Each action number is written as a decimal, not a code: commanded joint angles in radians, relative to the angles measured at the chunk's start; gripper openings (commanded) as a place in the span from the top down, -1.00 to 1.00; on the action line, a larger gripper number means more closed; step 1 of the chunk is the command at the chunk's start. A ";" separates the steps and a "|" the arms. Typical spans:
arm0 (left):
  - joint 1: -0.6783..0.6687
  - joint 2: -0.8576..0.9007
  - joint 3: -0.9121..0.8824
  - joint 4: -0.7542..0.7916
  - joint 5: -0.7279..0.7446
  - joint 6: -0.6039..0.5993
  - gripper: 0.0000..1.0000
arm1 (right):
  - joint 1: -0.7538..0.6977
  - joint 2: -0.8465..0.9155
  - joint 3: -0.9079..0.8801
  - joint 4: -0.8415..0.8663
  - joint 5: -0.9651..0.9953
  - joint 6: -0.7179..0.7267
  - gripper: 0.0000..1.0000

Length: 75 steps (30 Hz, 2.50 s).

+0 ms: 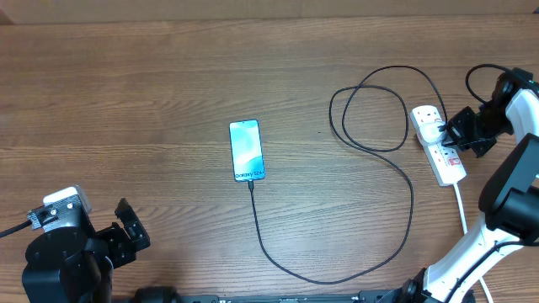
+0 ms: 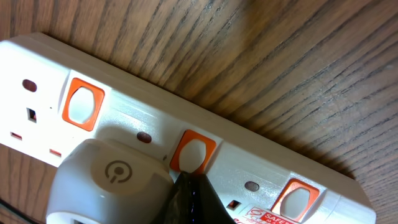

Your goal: Plug charger to phone and switch on socket

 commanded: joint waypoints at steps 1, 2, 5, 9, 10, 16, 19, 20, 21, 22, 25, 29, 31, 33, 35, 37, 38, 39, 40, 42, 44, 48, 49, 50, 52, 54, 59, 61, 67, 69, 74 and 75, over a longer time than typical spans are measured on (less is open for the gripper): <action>-0.003 -0.006 -0.006 0.004 -0.013 -0.010 -0.99 | 0.018 0.126 -0.062 -0.026 0.008 -0.022 0.92; -0.003 -0.006 -0.006 0.004 -0.013 -0.010 -0.99 | 0.018 0.126 -0.058 -0.040 0.016 -0.022 0.92; -0.003 -0.006 -0.006 0.004 -0.013 -0.010 -0.99 | 0.020 0.126 -0.058 -0.058 0.037 -0.020 0.92; -0.003 -0.007 -0.006 0.004 -0.013 -0.010 -0.99 | 0.023 0.126 -0.058 -0.072 0.044 -0.018 0.93; -0.003 -0.007 -0.006 0.004 -0.013 -0.010 -0.99 | 0.023 0.126 -0.058 -0.072 0.045 -0.018 0.92; -0.003 -0.009 -0.006 0.004 -0.013 -0.010 -0.99 | 0.002 0.106 0.038 -0.161 0.166 0.030 0.92; -0.003 -0.009 -0.006 0.004 -0.013 -0.010 -0.99 | -0.015 0.074 0.132 -0.235 0.183 0.030 0.92; -0.003 -0.009 -0.006 0.004 -0.013 -0.010 -0.99 | -0.020 0.063 0.171 -0.264 0.182 0.030 0.92; -0.003 -0.009 -0.006 0.004 -0.013 -0.010 -0.99 | -0.023 0.056 0.211 -0.293 0.182 0.023 0.92; -0.003 -0.009 -0.006 0.004 -0.013 -0.010 -0.99 | -0.025 0.054 0.247 -0.320 0.182 0.009 0.93; -0.003 -0.009 -0.006 0.004 -0.013 -0.010 -1.00 | -0.026 0.054 0.326 -0.377 0.178 -0.020 0.93; -0.003 -0.009 -0.006 0.004 -0.013 -0.010 -0.99 | -0.026 0.058 0.338 -0.379 0.148 -0.023 0.93; -0.003 -0.009 -0.006 0.004 -0.013 -0.010 -1.00 | -0.026 0.064 0.338 -0.376 0.144 -0.023 0.93; -0.003 -0.009 -0.006 0.004 -0.013 -0.010 -0.99 | -0.026 0.072 0.338 -0.374 0.132 -0.027 0.92; -0.003 -0.009 -0.007 0.004 -0.013 -0.010 -1.00 | -0.025 0.082 0.337 -0.367 0.108 -0.033 0.93; -0.003 -0.009 -0.006 0.004 -0.013 -0.010 -0.99 | -0.025 0.091 0.337 -0.356 0.088 -0.034 0.93; -0.003 -0.009 -0.006 0.004 -0.013 -0.010 -0.99 | -0.025 0.097 0.336 -0.351 0.076 -0.035 0.92; -0.003 -0.009 -0.006 0.004 -0.013 -0.010 -0.99 | -0.025 0.101 0.336 -0.348 0.066 -0.039 0.93; -0.003 -0.009 -0.006 0.004 -0.013 -0.010 -1.00 | -0.025 0.105 0.336 -0.344 0.061 -0.043 0.93; -0.003 -0.009 -0.006 0.004 -0.013 -0.010 -1.00 | -0.025 0.105 0.327 -0.329 0.061 -0.045 0.93; -0.003 -0.009 -0.006 0.004 -0.013 -0.010 -1.00 | -0.025 0.105 0.326 -0.324 0.062 -0.045 0.92; -0.003 -0.009 -0.006 0.004 -0.013 -0.010 -0.99 | -0.025 0.105 0.325 -0.311 0.061 -0.045 0.92; -0.003 -0.009 -0.006 0.004 -0.013 -0.010 -0.99 | -0.025 0.105 0.324 -0.310 0.060 -0.045 0.92; -0.003 -0.009 -0.006 0.003 -0.013 -0.010 -1.00 | -0.024 0.105 0.319 -0.304 0.057 -0.045 0.93; -0.003 -0.009 -0.006 0.004 -0.013 -0.010 -0.99 | -0.021 0.105 0.309 -0.298 0.057 -0.045 0.92; -0.003 -0.009 -0.006 0.004 -0.013 -0.010 -1.00 | -0.015 0.105 0.289 -0.280 0.053 -0.046 0.92; -0.003 -0.009 -0.006 0.003 -0.013 -0.010 -0.99 | 0.000 0.105 0.260 -0.247 0.039 -0.049 0.92; -0.003 -0.009 -0.006 0.003 -0.013 -0.010 -1.00 | 0.006 0.105 0.260 -0.242 0.034 -0.049 0.92; -0.003 -0.009 -0.006 0.004 -0.013 -0.010 -0.99 | 0.007 0.106 0.260 -0.228 0.017 -0.048 0.93; -0.003 -0.009 -0.006 0.004 -0.013 -0.010 -0.99 | 0.007 0.106 0.260 -0.227 0.017 -0.048 0.93; -0.003 -0.009 -0.006 0.003 -0.013 -0.010 -0.99 | 0.007 0.107 0.260 -0.225 0.017 -0.048 0.93; -0.003 -0.009 -0.006 0.004 -0.013 -0.010 -0.99 | 0.007 0.108 0.259 -0.225 0.017 -0.049 0.93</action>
